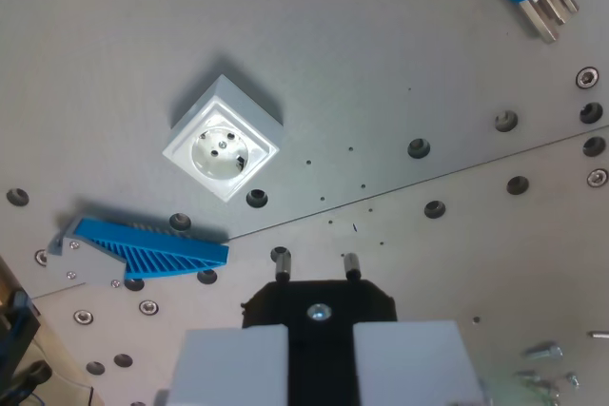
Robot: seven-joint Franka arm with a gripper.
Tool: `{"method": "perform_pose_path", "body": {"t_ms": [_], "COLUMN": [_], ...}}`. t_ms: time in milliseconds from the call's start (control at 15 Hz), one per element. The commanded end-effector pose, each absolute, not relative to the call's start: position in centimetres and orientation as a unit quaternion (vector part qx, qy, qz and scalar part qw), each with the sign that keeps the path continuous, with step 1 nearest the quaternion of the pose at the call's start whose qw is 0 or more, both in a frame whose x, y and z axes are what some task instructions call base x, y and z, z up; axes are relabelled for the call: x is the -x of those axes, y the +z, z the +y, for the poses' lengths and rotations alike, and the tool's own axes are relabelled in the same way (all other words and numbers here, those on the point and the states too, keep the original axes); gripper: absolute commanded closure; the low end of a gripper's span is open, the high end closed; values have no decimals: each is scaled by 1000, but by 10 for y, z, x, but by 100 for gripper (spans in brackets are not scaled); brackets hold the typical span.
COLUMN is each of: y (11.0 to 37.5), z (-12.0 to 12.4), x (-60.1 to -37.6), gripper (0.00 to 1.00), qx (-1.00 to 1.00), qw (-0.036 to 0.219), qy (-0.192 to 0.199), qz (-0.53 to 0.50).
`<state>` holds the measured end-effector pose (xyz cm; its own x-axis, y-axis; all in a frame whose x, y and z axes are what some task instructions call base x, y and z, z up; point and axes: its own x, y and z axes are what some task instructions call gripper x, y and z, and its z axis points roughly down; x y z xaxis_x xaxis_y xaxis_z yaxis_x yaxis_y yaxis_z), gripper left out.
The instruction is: Move above the white socket
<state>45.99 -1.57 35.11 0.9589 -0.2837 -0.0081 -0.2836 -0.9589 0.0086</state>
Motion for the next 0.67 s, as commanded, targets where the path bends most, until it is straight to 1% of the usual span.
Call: {"method": "perform_pose_path", "body": {"t_ms": [67, 667], "y": [343, 310], "z": [-14, -3], "x": [-456, -448], "gripper": [100, 100], "qx": [-994, -999], "qw": [2, 2], "qy": [16, 34], "qz": [-104, -27]}}
